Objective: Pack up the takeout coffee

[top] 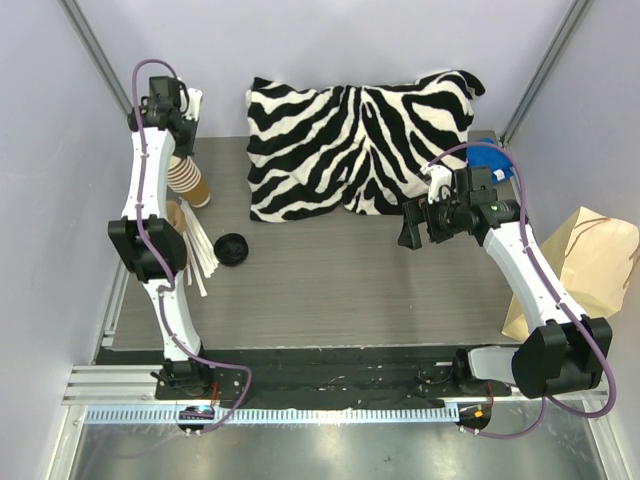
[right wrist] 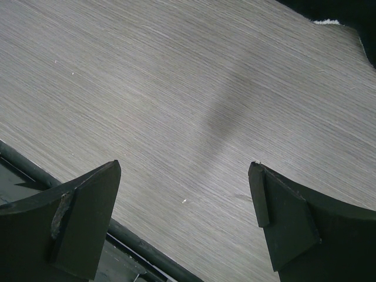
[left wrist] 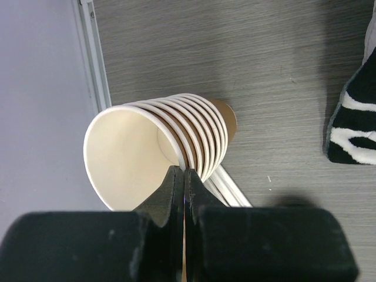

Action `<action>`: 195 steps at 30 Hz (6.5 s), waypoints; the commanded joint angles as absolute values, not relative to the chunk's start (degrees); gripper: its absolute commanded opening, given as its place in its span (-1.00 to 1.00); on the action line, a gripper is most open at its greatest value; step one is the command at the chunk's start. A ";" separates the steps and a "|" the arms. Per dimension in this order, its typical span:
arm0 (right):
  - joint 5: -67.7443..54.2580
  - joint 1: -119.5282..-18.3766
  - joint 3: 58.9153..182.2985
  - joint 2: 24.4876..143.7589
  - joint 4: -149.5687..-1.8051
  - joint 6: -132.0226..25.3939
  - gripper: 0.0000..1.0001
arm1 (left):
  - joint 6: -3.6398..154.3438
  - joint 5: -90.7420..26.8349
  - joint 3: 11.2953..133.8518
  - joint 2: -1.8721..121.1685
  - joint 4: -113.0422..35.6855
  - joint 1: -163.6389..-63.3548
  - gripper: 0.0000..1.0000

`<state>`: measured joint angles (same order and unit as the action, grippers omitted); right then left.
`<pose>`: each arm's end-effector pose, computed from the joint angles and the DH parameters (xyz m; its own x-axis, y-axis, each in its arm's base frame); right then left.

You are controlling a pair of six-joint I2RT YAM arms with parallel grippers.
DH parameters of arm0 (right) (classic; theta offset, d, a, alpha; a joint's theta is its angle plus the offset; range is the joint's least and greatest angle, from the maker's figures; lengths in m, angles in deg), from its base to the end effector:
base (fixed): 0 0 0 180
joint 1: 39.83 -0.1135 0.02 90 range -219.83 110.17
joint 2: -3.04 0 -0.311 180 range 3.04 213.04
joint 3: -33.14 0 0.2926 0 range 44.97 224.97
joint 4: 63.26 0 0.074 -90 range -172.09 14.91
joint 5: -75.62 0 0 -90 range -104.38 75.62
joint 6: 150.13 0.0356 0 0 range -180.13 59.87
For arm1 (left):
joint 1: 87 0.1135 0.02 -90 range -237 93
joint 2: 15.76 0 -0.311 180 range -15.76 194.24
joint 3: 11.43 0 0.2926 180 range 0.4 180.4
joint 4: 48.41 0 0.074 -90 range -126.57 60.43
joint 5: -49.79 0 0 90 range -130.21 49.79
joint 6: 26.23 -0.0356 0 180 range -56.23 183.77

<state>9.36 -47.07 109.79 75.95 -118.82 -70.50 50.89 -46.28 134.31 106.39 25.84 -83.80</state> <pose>0.2824 0.0503 0.3461 -0.7019 -0.2553 -0.6650 -0.4967 0.8446 0.2000 0.5220 0.0330 0.4093 -0.7801 0.1784 -0.5997 0.0528 0.9738 0.2210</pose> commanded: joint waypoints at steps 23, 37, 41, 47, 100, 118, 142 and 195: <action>10.93 -46.77 110.19 73.36 -116.14 -70.32 1.00 | 41.19 -56.82 133.47 98.15 20.29 -90.33 -1.00; 12.16 -46.77 111.33 73.18 -116.66 -69.97 0.99 | 35.82 -57.98 136.81 88.67 18.79 -91.91 -1.00; 12.25 -46.68 111.42 73.09 -116.66 -69.71 0.99 | 36.44 -54.81 131.73 83.31 20.90 -96.83 -1.00; 11.90 -46.68 111.68 73.09 -116.58 -69.27 1.00 | 37.40 -54.97 106.57 70.06 18.29 -117.55 -1.00; 12.42 -42.37 110.63 71.77 -117.63 -68.74 0.99 | 53.23 -32.34 98.91 72.31 20.60 -137.74 0.72; 12.95 -42.37 109.66 71.77 -117.37 -69.18 0.99 | 34.78 -28.78 131.54 93.48 33.83 -87.36 0.67; 13.57 -42.38 109.48 72.48 -117.54 -69.18 1.00 | 23.96 -31.25 121.79 103.86 24.86 -81.37 0.44; 14.70 -42.37 110.80 74.50 -117.10 -69.01 0.99 | 34.24 -30.63 129.42 104.39 21.43 -81.20 0.24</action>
<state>13.23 -42.59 109.00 74.81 -118.42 -69.17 33.86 -29.45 124.89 106.96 20.44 -81.61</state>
